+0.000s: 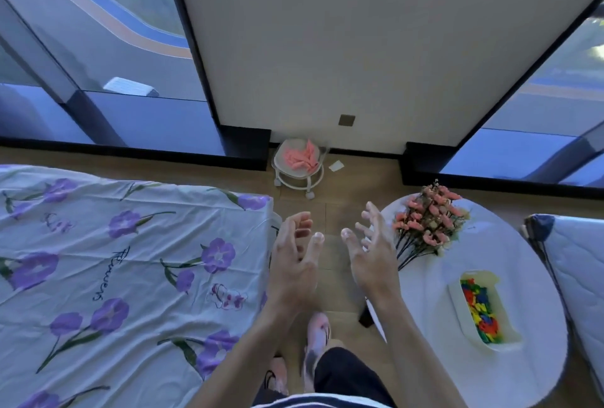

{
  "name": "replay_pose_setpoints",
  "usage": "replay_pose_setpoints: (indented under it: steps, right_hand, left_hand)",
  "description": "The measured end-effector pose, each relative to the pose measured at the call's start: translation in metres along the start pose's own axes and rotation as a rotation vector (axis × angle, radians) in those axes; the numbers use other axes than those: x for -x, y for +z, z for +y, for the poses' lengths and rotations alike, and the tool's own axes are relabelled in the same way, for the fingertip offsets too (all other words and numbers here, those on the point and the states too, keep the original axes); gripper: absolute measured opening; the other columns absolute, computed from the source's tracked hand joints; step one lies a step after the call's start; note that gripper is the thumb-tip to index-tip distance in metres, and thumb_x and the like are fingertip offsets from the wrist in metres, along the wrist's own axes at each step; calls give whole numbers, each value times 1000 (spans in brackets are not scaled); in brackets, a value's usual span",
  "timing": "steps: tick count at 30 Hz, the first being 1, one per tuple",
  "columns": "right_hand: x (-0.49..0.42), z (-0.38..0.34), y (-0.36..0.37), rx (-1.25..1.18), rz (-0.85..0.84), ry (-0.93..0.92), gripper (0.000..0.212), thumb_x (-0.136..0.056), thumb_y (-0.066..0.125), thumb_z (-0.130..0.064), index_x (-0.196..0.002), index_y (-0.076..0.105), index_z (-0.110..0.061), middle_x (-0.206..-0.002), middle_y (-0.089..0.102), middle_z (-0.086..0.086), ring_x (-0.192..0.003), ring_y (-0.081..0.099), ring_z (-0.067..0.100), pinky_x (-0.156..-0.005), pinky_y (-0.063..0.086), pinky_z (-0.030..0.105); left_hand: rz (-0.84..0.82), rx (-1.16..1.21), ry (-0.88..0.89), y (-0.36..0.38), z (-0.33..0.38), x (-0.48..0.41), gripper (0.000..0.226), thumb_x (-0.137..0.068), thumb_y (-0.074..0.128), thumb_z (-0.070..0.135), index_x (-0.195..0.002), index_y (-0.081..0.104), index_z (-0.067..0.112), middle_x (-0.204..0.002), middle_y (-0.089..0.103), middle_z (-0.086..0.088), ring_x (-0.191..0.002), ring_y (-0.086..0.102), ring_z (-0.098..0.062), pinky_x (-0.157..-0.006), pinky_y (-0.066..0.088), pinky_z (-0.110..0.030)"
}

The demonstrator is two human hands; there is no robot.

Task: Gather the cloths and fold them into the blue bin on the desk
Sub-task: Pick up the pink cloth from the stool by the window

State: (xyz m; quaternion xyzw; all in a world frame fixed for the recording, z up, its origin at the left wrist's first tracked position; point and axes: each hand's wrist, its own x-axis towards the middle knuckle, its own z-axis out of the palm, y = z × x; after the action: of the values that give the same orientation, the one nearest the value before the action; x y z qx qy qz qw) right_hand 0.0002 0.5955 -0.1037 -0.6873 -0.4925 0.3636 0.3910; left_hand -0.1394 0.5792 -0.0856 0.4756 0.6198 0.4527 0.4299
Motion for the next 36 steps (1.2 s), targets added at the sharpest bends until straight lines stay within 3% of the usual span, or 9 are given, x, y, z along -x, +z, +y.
replay_pose_setpoints:
  steps: [8, 12, 18, 22, 25, 30, 36]
  right_hand:
    - [-148, 1, 31, -7, -43, 27, 71, -95, 65, -25, -156, 29, -26, -150, 45, -3, -126, 55, 10, -96, 45, 21]
    - [-224, -7, 37, 6, -80, 48, 71, -94, 65, -29, -155, 29, -30, -151, 44, -7, -126, 54, 6, -101, 48, 29]
    - [-334, -8, 62, 52, -137, 122, 76, -93, 65, -38, -156, 23, -36, -148, 42, -12, -128, 52, 8, -109, 46, 45]
    - [-397, 24, 96, 82, -171, 188, 75, -92, 60, -44, -155, 20, -40, -154, 39, -11, -133, 50, 8, -111, 44, 41]
    - [-454, 61, 132, 86, -186, 270, 73, -93, 60, -40, -155, 21, -38, -155, 36, -13, -134, 49, 7, -111, 43, 38]
    - [-544, 115, 181, 152, -203, 345, 75, -85, 55, -39, -153, 25, -35, -145, 45, -8, -128, 54, 16, -106, 45, 44]
    - [-619, 204, 228, 175, -187, 434, 77, -92, 61, -27, -158, 20, -28, -150, 42, -3, -125, 54, 14, -101, 42, 34]
  left_hand:
    - [-29, -60, -46, 39, -8, -153, 26, -98, 60, 20, -125, 59, 23, -118, 62, 6, -111, 60, -7, -90, 54, -28]
    - [-36, -75, -93, 55, -2, -233, 24, -99, 60, 20, -123, 59, 22, -117, 63, 4, -105, 61, -4, -80, 50, -15]
    - [-108, -143, -158, 81, -15, -336, 16, -100, 59, 23, -115, 62, 27, -112, 65, 11, -98, 59, 9, -74, 46, -7]
    - [-206, -267, -205, 104, -67, -416, 14, -99, 59, 27, -112, 61, 30, -112, 64, 9, -103, 59, 3, -79, 47, -19]
    - [-281, -355, -260, 131, -128, -483, 15, -98, 60, 21, -112, 59, 17, -109, 64, -3, -101, 61, -19, -84, 52, -39]
    - [-455, -586, -281, 175, -235, -579, 28, -93, 63, 12, -120, 60, 3, -119, 62, -11, -113, 56, -30, -88, 40, -30]
    - [-731, -949, -251, 214, -373, -680, 39, -96, 59, 25, -131, 59, 10, -137, 53, -15, -131, 45, -33, -109, 37, -39]
